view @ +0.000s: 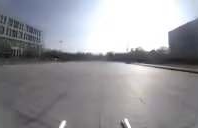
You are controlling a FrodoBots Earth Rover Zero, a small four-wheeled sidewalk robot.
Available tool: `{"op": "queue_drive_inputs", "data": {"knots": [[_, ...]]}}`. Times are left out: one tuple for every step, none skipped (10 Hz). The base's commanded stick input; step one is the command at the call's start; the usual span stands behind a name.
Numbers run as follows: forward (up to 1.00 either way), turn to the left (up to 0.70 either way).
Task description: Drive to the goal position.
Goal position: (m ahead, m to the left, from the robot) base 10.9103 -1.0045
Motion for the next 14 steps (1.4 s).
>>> {"op": "queue_drive_inputs", "data": {"knots": [[1.00,0.00],[1.00,0.00],[1.00,0.00],[1.00,0.00],[1.00,0.00],[1.00,-0.40],[1.00,-0.40],[1.00,-0.40],[1.00,-0.40],[1.00,-0.40],[1.00,-0.27],[1.00,0.00],[1.00,0.00],[1.00,0.02]]}}
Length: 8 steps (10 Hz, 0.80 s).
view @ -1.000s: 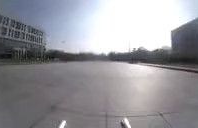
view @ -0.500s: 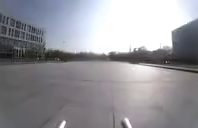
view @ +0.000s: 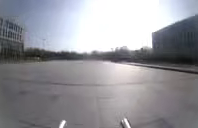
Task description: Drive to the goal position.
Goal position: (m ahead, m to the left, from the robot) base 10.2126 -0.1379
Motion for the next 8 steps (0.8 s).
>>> {"op": "queue_drive_inputs", "data": {"knots": [[1.00,0.06],[1.00,0.00],[1.00,0.00],[1.00,0.01],[1.00,0.06],[1.00,0.02],[1.00,0.00],[1.00,0.00]]}}
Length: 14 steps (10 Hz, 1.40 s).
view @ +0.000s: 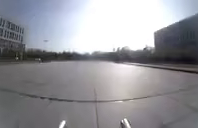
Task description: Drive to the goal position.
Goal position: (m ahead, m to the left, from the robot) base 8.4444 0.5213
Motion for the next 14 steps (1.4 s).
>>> {"op": "queue_drive_inputs", "data": {"knots": [[1.00,0.00],[1.00,0.00],[1.00,0.00],[1.00,0.00],[1.00,0.00],[1.00,0.00],[1.00,0.01],[1.00,0.04],[1.00,0.06],[1.00,0.12],[1.00,0.00],[1.00,0.00],[1.00,0.00],[1.00,0.00]]}}
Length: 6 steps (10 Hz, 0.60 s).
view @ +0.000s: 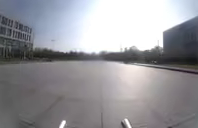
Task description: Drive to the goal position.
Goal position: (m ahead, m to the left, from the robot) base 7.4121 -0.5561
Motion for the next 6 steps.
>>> {"op": "queue_drive_inputs", "data": {"knots": [[1.00,0.03],[1.00,0.01],[1.00,0.00],[1.00,0.00],[1.00,0.00],[1.00,-0.35]]}}
